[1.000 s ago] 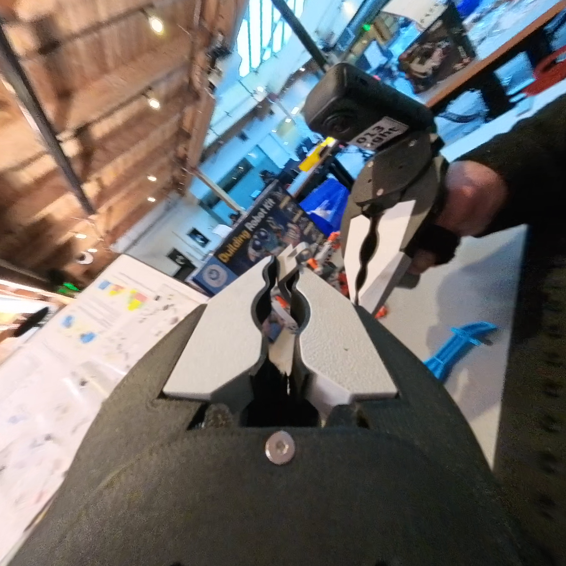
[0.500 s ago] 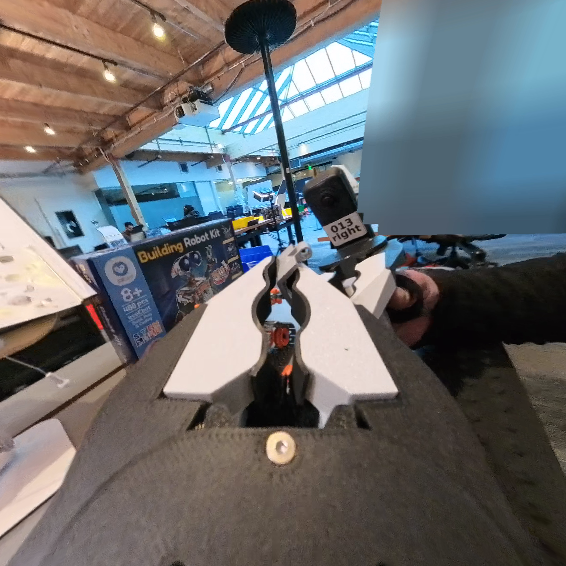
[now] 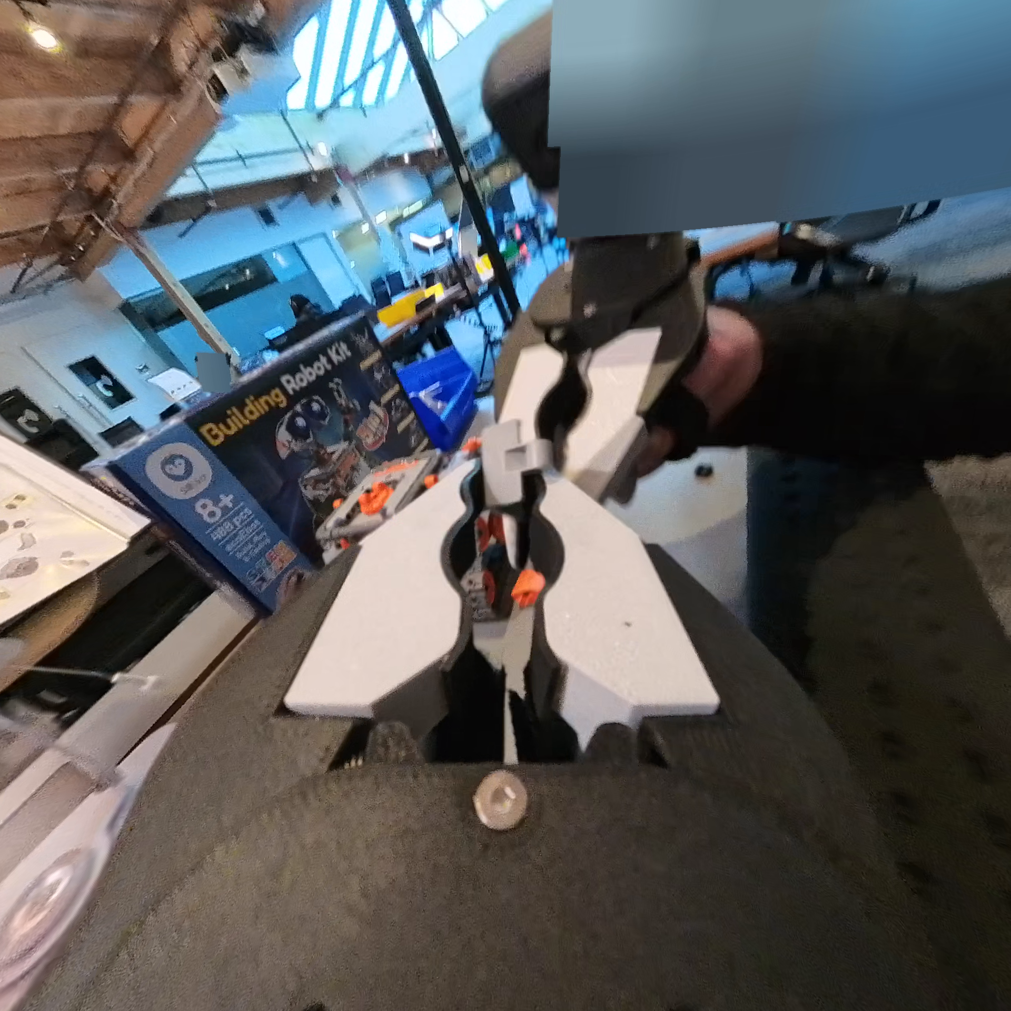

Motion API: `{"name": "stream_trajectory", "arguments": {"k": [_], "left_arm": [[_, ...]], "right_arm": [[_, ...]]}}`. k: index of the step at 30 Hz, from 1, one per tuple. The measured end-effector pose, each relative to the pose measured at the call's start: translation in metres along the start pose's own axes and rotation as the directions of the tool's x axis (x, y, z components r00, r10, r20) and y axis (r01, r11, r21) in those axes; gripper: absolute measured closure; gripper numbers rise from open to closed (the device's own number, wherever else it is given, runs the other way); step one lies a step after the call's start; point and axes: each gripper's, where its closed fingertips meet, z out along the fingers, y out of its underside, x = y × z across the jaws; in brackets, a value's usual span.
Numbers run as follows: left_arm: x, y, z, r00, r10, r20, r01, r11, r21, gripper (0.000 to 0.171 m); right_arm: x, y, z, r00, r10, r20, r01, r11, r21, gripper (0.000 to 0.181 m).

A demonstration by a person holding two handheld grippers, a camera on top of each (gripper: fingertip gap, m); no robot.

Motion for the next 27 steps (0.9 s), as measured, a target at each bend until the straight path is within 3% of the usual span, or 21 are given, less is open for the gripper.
{"name": "stream_trajectory", "arguments": {"k": [3, 7, 9, 13, 15, 18, 21, 23, 24, 27], "left_arm": [[0.001, 0.010, 0.000, 0.998, 0.056, -0.003, -0.056, 0.996, -0.062, 0.163], [0.000, 0.018, 0.004, 0.995, 0.094, 0.014, -0.092, 0.989, -0.116, 0.154], [-0.001, 0.031, 0.007, 0.992, 0.122, 0.018, -0.117, 0.974, -0.194, 0.152], [0.000, 0.061, 0.001, 0.993, 0.112, -0.038, -0.118, 0.929, -0.352, 0.122], [-0.002, 0.046, -0.002, 0.995, 0.099, -0.024, -0.101, 0.949, -0.297, 0.117], [0.000, 0.023, 0.002, 0.982, 0.189, 0.002, -0.183, 0.950, -0.252, 0.126], [0.003, 0.041, 0.013, 0.971, 0.238, -0.026, -0.230, 0.897, -0.377, 0.143], [0.007, 0.061, 0.015, 0.976, 0.207, -0.061, -0.212, 0.865, -0.456, 0.161], [0.005, 0.064, 0.014, 0.976, 0.210, -0.055, -0.211, 0.862, -0.460, 0.163], [0.004, 0.058, 0.012, 0.994, 0.102, -0.040, -0.109, 0.908, -0.405, 0.165]], "right_arm": [[0.007, 0.008, -0.008, 0.996, -0.073, -0.045, 0.069, 0.994, -0.081, 0.179], [0.021, 0.016, -0.012, 0.977, -0.160, -0.141, 0.133, 0.974, -0.182, 0.179], [0.029, 0.025, -0.013, 0.960, -0.207, -0.190, 0.156, 0.955, -0.251, 0.178], [0.044, 0.040, -0.020, 0.933, -0.250, -0.258, 0.156, 0.929, -0.336, 0.179], [0.050, 0.047, -0.023, 0.904, -0.311, -0.293, 0.177, 0.896, -0.406, 0.179], [0.049, 0.052, -0.020, 0.855, -0.422, -0.301, 0.229, 0.829, -0.509, 0.178], [0.045, 0.052, -0.014, 0.822, -0.490, -0.289, 0.272, 0.784, -0.558, 0.178], [0.041, 0.051, -0.011, 0.820, -0.499, -0.280, 0.288, 0.783, -0.552, 0.178], [0.039, 0.049, -0.011, 0.827, -0.491, -0.275, 0.291, 0.791, -0.538, 0.178], [0.032, 0.042, -0.011, 0.852, -0.455, -0.258, 0.308, 0.835, -0.457, 0.178]]}}
